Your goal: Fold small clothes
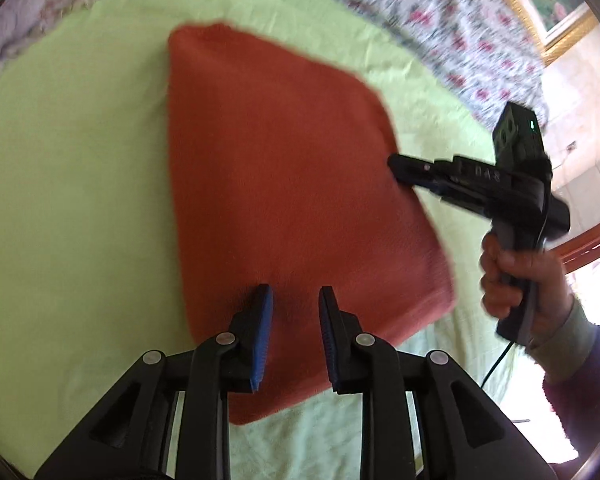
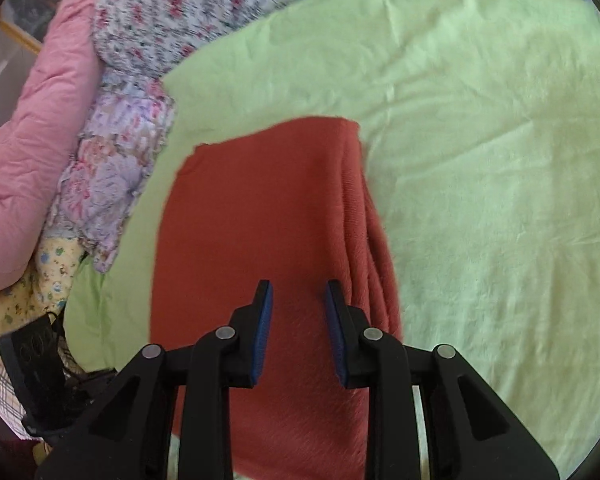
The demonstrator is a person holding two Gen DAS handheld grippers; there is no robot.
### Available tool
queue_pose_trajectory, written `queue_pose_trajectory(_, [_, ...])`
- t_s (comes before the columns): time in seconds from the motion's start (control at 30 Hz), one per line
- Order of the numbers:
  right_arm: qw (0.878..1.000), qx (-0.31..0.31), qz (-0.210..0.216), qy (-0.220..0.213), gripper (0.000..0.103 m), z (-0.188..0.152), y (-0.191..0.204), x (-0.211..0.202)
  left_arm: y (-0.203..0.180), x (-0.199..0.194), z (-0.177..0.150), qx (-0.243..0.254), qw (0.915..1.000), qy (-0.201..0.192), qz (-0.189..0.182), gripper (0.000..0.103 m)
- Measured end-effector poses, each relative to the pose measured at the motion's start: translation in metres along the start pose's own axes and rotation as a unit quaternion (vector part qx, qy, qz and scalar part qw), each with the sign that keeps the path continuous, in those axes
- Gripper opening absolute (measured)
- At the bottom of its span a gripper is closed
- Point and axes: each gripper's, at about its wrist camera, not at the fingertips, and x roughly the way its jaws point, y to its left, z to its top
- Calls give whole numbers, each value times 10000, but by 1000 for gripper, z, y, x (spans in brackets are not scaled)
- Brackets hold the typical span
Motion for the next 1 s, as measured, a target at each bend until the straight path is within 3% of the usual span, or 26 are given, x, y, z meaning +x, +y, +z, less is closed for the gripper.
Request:
queue_pose_trajectory(0.07, [9997, -50, -179, 163, 12, 1, -10, 15, 5, 13, -8, -27, 9998, 151, -93, 21])
queue_pose_trajectory(0.17, [9999, 98, -31, 113, 5, 4, -23, 17, 1, 18, -13, 59, 9999, 99, 2, 21])
queue_pose_trajectory(0.4, [9997, -97, -122, -208, 10, -14, 2, -20, -2, 9, -21, 40, 9999, 113, 33, 25])
queue_pose_trajectory(0.5, [9998, -183, -71, -75, 10, -39, 10, -28, -3, 9, -28, 82, 9999, 100, 63, 26])
queue_pose_trajectory(0.57, [9984, -208, -495, 192, 10, -57, -1, -16, -3, 8, -30, 113, 9998, 104, 85, 26])
queue_pose_trajectory(0.67, [9994, 136, -326, 25, 6, -63, -16, -17, -9, 3, -30, 286, 9993, 156, 189, 31])
queue_pose_trajectory(0.77, [9989, 191, -382, -205, 10, -64, -7, -32, -10, -15, -34, 397, 9989, 78, 229, 46])
queue_pose_trajectory(0.87, [9983, 103, -417, -399, 14, -74, 5, -51, -4, -32, -43, 365, 9989, -16, 303, 54])
queue_pose_trajectory(1.0, [9967, 111, -477, -641, 40, -97, 15, -73, 13, -54, -58, 233, 9988, -114, 423, 58])
